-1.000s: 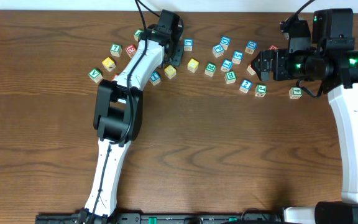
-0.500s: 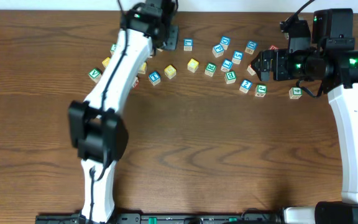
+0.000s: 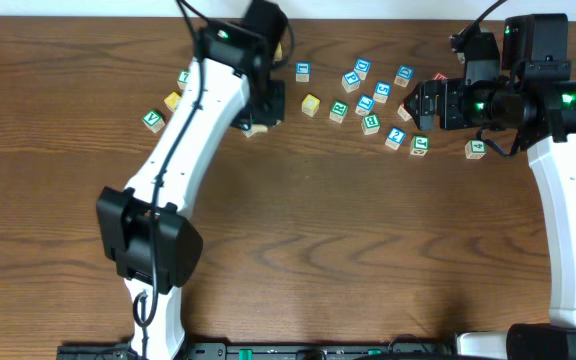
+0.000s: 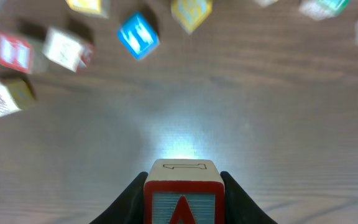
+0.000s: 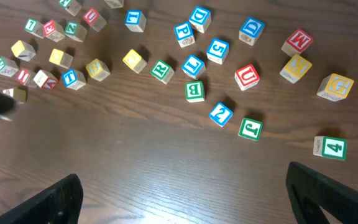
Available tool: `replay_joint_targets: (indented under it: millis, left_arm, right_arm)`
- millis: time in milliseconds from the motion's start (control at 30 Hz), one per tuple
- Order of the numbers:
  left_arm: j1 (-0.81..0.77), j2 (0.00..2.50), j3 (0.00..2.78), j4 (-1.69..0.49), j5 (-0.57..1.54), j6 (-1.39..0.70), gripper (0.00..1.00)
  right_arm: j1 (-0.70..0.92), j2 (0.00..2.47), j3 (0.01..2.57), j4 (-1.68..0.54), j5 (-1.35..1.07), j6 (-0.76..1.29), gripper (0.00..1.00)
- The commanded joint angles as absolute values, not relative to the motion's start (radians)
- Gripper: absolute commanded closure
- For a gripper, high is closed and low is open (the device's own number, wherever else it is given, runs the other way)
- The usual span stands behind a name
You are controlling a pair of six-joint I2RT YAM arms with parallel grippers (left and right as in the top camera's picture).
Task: Spell out AI2
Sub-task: 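Carry the A block forward and set it down on the open table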
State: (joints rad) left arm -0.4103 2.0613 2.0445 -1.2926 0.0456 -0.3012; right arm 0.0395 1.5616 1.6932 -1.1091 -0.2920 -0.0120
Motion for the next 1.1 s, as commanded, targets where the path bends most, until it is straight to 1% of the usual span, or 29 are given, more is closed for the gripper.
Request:
replay_joint_targets:
  millis: [0,233,267,300,433,700,867,933,967,1000,1067]
  left_arm:
    - [-0.442,2.086,1.915,-1.261,0.033,-0.370,0.80]
    - [-0.471,2.086,1.719,-1.125,0.033,-0.429,0.81]
    - [-0.472,2.086,1.700,-1.103,0.031,-0.433,0.85]
    - [-0.472,2.086,1.681,-1.076,0.022,-0.439,0.87]
    - [-0.472,2.086,1.610,-0.973,-0.056,-0.507,0.86]
    - [-0.473,2.086,1.507,-0.797,-0.055,-0.529,0.86]
    - [-0.473,2.086,1.490,-0.779,-0.008,-0.506,0.86]
    - [-0.473,2.086,1.489,-0.779,-0.004,-0.501,0.85]
    - [-0.473,2.086,1.489,-0.779,-0.004,-0.502,0.84]
    - [-0.473,2.087,1.489,-0.779,-0.004,-0.501,0.78]
    - [-0.473,2.088,1.489,-0.779,-0.004,-0.502,0.75]
  right_arm:
    - [0.047,1.558,1.705,-1.111,-0.291,-0.023,0.01]
    - [0.047,1.559,1.705,-1.110,-0.291,-0.023,0.01]
    - [0.047,1.559,1.705,-1.110,-0.291,-0.023,0.01]
    - [0.047,1.559,1.705,-1.110,-0.291,-0.023,0.01]
    - [0.047,1.559,1.705,-1.107,-0.291,-0.023,0.01]
    - [0.047,1.570,1.705,-1.107,-0.291,-0.023,0.01]
    - [0.047,1.584,1.705,-1.108,-0.291,-0.023,0.01]
    - [0.047,1.590,1.705,-1.108,-0.291,-0.023,0.01]
    - [0.047,1.594,1.705,-1.109,-0.291,-0.023,0.01]
    - [0.047,1.596,1.705,-1.109,-0.291,-0.023,0.01]
    - [0.047,1.596,1.705,-1.111,-0.291,-0.023,0.01]
